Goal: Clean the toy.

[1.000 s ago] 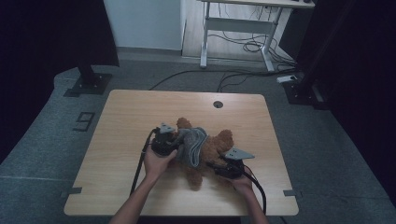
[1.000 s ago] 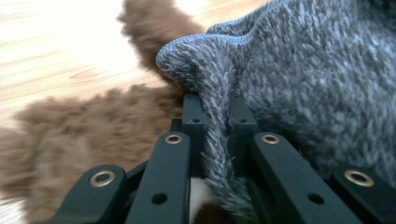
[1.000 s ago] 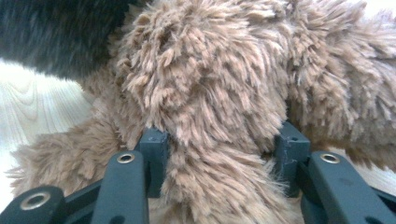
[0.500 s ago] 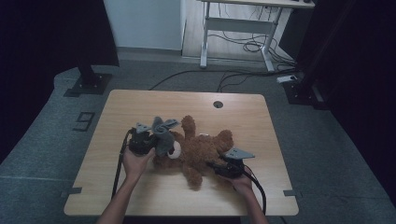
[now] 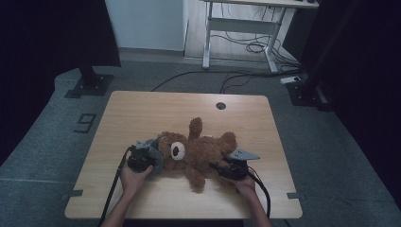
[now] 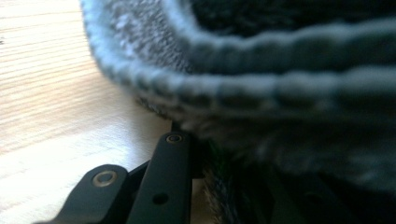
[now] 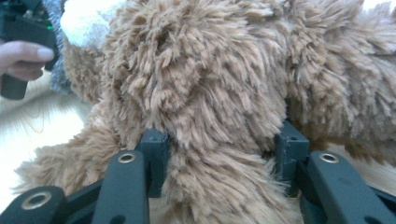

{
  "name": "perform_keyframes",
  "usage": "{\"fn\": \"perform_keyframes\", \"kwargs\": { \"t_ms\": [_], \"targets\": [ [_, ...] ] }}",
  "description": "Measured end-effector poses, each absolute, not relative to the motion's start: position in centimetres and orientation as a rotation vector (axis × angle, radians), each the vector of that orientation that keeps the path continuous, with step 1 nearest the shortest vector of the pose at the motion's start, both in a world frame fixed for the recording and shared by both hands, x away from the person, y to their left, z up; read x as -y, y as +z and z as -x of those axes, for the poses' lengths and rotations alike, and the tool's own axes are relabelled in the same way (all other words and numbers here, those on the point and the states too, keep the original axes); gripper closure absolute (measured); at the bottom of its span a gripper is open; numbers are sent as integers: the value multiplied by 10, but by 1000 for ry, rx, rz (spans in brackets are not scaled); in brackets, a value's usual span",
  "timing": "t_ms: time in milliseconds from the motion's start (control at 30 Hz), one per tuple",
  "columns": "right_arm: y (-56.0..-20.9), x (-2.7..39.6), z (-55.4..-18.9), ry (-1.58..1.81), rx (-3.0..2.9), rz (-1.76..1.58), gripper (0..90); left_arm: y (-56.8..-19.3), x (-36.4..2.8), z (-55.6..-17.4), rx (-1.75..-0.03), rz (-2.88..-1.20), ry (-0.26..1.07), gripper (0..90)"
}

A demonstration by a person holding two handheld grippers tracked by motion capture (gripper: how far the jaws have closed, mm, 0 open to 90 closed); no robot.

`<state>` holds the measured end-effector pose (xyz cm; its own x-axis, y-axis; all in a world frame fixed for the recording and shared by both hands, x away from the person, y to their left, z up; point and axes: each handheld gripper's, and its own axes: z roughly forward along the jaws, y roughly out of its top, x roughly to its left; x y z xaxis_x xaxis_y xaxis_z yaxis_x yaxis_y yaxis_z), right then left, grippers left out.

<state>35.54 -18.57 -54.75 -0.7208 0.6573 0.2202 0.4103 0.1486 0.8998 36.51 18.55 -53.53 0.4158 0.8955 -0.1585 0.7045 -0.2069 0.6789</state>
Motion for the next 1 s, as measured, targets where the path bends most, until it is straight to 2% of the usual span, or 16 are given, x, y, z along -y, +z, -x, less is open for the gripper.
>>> {"fn": "perform_keyframes", "kwargs": {
  "t_ms": [167,367,600,800,1000],
  "targets": [
    [-549,190,-357,1622,-2189,-1071,519,-519,-191,-356,-1316,-1923,360,816],
    [-548,190,-356,1615,-2189,-1064,519,-473,-203,-354,-1270,-1790,433,813],
    [-547,185,-358,1582,-2167,-1039,521,-426,-164,-364,-1124,-1770,486,802],
    [-547,181,-366,1557,-2121,-1048,525,-428,-122,-390,-1106,-1847,473,802],
    [-546,180,-367,1526,-2112,-1025,518,-447,-116,-402,-1135,-1877,433,798]
  ]
}}
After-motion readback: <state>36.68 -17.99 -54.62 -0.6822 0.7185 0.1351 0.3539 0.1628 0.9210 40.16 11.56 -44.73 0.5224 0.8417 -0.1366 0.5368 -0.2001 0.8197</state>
